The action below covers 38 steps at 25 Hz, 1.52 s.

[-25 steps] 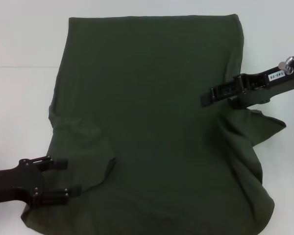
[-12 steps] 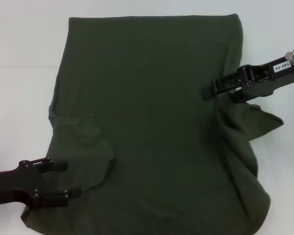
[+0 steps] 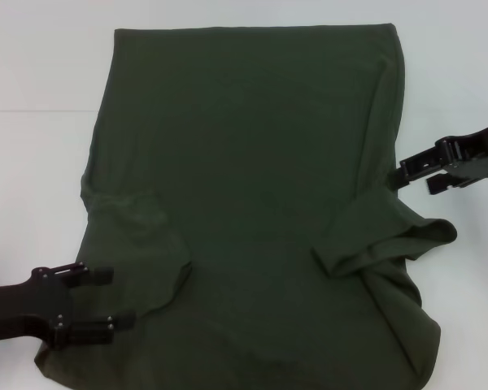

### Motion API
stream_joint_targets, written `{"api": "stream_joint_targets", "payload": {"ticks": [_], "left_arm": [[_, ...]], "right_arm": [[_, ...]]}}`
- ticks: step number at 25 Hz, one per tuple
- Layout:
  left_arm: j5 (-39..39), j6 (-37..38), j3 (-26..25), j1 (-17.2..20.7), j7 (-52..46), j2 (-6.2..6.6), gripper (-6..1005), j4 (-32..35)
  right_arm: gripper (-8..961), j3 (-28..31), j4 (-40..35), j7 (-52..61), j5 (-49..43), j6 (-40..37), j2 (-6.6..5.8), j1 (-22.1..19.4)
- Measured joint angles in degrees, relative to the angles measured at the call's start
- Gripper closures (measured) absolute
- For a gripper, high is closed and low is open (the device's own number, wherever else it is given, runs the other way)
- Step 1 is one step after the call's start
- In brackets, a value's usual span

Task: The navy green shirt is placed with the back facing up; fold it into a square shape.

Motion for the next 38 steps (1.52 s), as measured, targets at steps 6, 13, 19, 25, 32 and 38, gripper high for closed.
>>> {"api": "stream_joint_targets", "payload": {"ticks": [6, 13, 19, 25, 32, 38], "left_arm": [[-0.12, -0.40, 0.01, -0.28, -0.41, -0.04, 112, 0.00], [-0.28, -0.61, 0.01, -0.53, -0.41, -0.40, 111, -0.04], [-0.33, -1.32, 0.00, -1.27, -0.40, -0.65, 111, -0.24], [-0.37, -1.93, 0.08, -1.79, -0.39, -0.75, 112, -0.26], [-0.13, -2.77, 0.21, -2.24, -0.33, -0.81, 111, -0.25], [-0.11, -2.87, 0.11, -2.32, -0.11, -1.10, 111, -0.27]], "right_arm": [[150, 0.14, -0.71, -0.90, -4.41, 0.35, 0.68, 1.44], [151, 0.28, -0.08, -0.65, -5.07, 4.28, -0.60, -3.47], [152, -0.55, 0.13, -4.34, -7.14, 6.96, -0.70, -5.48], [152, -2.48, 3.88, -5.01, -9.31, 10.77, -0.42, -5.09], [153, -6.40, 7.73, -4.60, -11.63, 14.88, 0.53, -3.49], [154, -7.25, 8.18, -4.57, -11.69, 16.53, 1.27, -2.83]]}}
